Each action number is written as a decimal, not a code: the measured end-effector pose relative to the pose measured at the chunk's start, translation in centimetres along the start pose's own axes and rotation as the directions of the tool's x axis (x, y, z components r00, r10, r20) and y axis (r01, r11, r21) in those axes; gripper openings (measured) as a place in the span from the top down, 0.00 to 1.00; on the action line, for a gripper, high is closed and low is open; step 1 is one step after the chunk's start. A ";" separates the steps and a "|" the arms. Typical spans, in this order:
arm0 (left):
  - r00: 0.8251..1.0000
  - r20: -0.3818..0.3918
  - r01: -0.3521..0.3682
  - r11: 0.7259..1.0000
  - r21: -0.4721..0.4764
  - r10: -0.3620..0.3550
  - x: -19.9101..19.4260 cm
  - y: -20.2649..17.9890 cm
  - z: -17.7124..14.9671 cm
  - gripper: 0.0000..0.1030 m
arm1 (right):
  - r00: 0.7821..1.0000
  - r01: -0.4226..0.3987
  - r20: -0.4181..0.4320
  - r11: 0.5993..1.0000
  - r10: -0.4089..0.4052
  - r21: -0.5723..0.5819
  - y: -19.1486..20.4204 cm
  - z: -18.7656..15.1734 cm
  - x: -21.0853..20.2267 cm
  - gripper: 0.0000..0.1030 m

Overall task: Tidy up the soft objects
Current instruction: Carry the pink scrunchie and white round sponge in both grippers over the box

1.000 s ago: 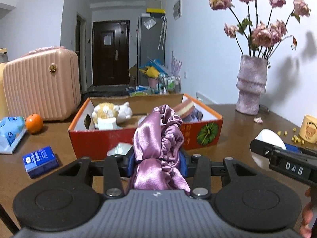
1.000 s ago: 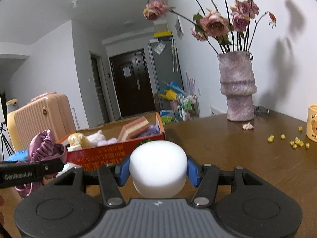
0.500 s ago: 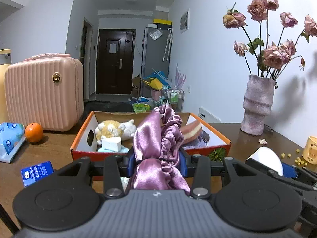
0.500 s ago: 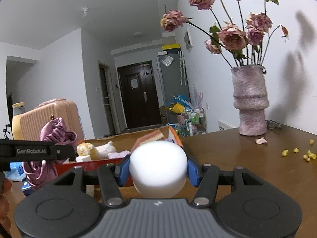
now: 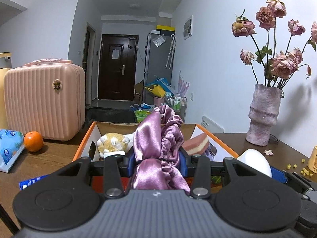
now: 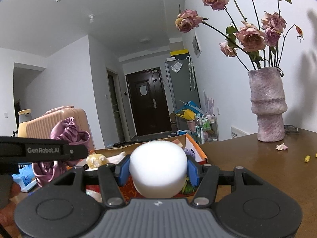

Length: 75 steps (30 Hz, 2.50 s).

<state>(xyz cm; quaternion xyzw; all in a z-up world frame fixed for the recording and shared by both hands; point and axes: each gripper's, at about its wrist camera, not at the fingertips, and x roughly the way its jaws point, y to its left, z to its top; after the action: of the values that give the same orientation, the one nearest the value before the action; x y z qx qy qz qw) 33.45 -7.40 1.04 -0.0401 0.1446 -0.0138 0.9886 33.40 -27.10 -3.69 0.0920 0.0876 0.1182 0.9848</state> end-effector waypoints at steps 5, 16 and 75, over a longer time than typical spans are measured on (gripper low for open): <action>1.000 0.007 -0.004 1.000 0.002 0.004 0.9 0.2 0.4 0.59 | 1.000 -0.010 0.003 1.000 0.010 -0.003 0.4 0.1 1.3 0.45; 1.000 0.021 -0.015 1.000 0.008 0.015 2.9 0.8 1.0 0.59 | 1.000 -0.028 0.012 0.999 0.029 -0.021 0.7 0.4 4.2 0.45; 0.995 0.029 -0.090 0.995 -0.045 0.091 13.7 3.5 3.3 0.59 | 0.999 -0.016 0.030 0.981 0.022 -0.191 2.8 1.6 17.2 0.45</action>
<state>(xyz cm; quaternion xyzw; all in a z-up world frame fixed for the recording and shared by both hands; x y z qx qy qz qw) 47.59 -4.20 -0.01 -0.0551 0.1310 0.0349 0.9892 49.60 -20.37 -4.14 0.0001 0.0590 0.1341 0.9892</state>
